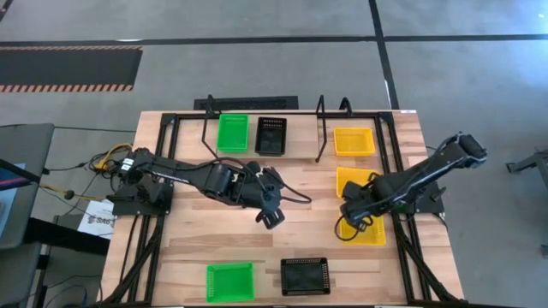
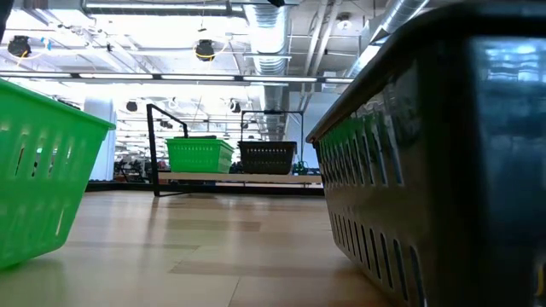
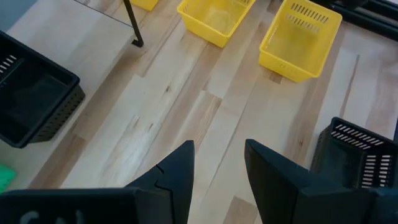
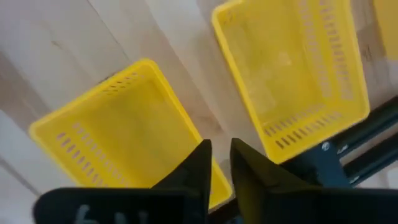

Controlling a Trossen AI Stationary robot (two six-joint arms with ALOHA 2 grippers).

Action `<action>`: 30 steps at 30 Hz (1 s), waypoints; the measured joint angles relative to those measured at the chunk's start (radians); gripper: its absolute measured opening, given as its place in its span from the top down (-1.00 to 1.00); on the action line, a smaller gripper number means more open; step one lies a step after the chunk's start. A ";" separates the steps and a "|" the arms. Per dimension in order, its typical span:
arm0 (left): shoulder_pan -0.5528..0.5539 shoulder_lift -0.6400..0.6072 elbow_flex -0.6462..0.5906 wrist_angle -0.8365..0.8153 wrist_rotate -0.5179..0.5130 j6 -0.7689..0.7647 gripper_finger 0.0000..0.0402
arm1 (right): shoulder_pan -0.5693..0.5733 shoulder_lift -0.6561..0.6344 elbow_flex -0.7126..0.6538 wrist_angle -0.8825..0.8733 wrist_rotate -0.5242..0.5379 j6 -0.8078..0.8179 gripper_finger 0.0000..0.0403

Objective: Stack baskets on shelf by color
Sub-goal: Put the bottom yellow basket on the shelf

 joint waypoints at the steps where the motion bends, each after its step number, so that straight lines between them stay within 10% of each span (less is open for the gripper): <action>1: 0.000 0.000 0.000 0.000 0.004 0.000 0.36 | -0.005 0.012 0.000 0.015 0.000 -0.018 0.53; 13: 0.000 0.000 0.000 0.003 0.004 -0.043 0.36 | -0.116 0.087 -0.050 0.175 -0.044 -0.268 0.04; 30: 0.005 -0.001 0.000 0.006 -0.008 -0.137 0.36 | -0.130 -0.135 -0.341 0.323 -0.214 -0.290 0.07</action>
